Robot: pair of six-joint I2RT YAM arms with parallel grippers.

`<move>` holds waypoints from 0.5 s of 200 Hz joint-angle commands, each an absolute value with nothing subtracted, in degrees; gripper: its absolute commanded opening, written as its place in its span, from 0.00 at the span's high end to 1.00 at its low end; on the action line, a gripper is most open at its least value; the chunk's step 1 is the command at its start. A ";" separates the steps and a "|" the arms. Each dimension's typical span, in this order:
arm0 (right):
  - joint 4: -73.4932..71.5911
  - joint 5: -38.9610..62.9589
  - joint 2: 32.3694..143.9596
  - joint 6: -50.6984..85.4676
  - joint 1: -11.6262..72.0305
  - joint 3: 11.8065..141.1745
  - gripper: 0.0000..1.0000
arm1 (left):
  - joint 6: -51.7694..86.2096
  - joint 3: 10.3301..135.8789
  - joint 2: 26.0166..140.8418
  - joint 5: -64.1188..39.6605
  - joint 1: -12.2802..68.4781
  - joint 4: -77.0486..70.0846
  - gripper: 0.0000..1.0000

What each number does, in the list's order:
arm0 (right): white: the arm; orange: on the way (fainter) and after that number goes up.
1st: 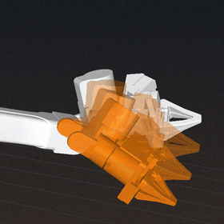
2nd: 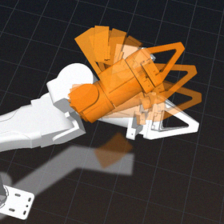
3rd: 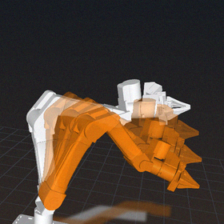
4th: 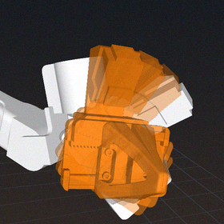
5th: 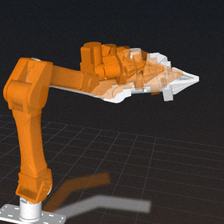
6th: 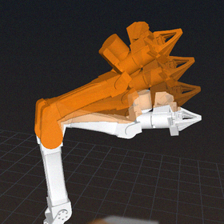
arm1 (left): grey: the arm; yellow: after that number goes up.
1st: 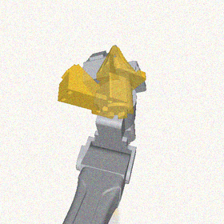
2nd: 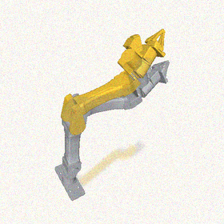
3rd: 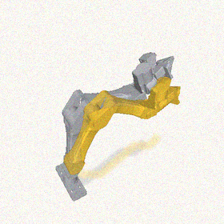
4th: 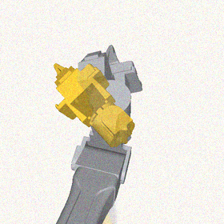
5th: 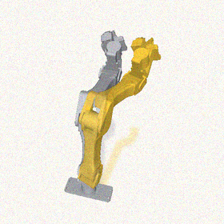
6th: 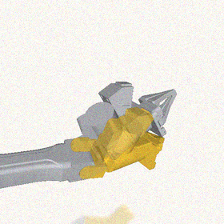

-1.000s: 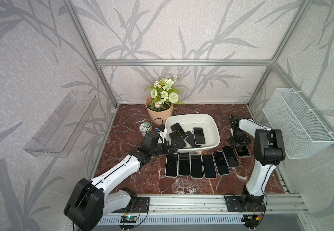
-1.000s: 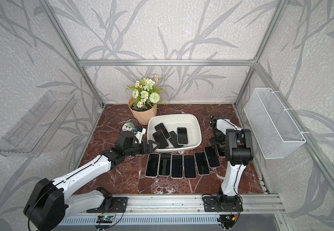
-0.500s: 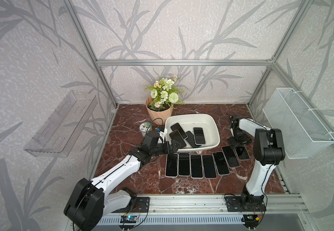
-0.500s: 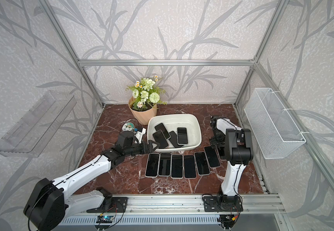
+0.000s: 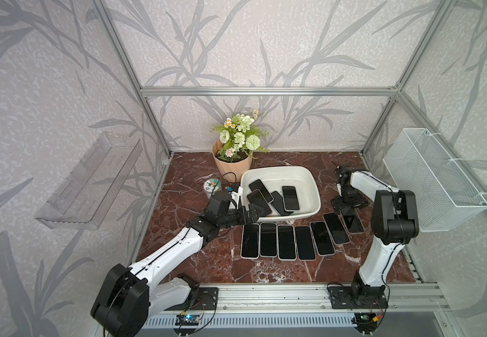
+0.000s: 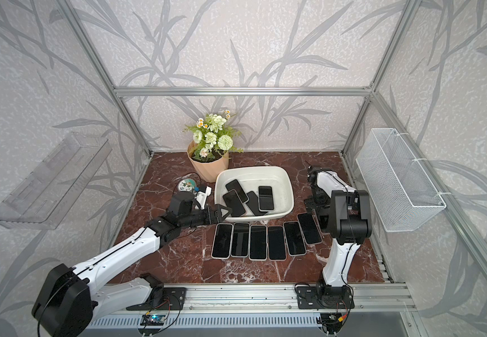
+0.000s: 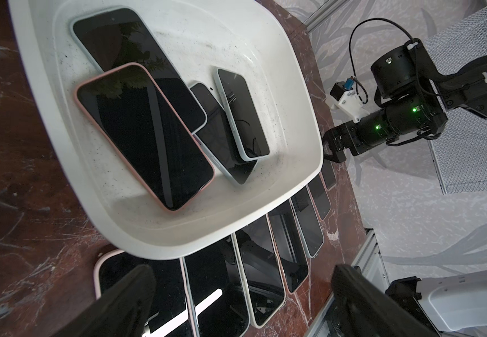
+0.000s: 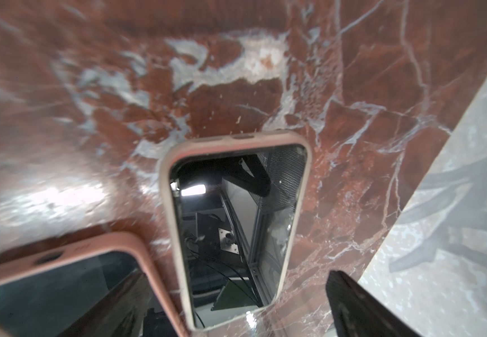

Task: Take the phone out of the storage box
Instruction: Place the phone at the center of the board.

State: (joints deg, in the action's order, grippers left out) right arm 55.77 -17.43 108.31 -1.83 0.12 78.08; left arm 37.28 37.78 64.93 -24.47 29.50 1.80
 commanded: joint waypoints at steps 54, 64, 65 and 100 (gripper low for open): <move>53.83 -9.26 90.87 1.57 1.96 77.23 0.01 | 42.36 37.09 64.19 -23.47 29.30 -0.92 0.00; 53.63 -8.97 89.03 1.63 2.48 76.92 0.01 | 43.52 37.17 64.77 -23.40 29.66 -2.15 0.00; 53.62 -8.96 88.86 1.65 2.56 76.91 0.01 | 43.56 37.22 64.86 -23.44 29.68 -2.22 0.00; 52.41 -7.15 82.79 2.87 4.70 76.73 0.01 | 44.30 38.44 66.88 -20.07 32.93 -2.51 0.00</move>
State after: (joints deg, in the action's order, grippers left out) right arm 53.63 -9.80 86.41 1.23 3.33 77.54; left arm 43.16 37.63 65.54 -22.85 30.76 -0.93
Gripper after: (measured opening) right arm 0.990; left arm 0.999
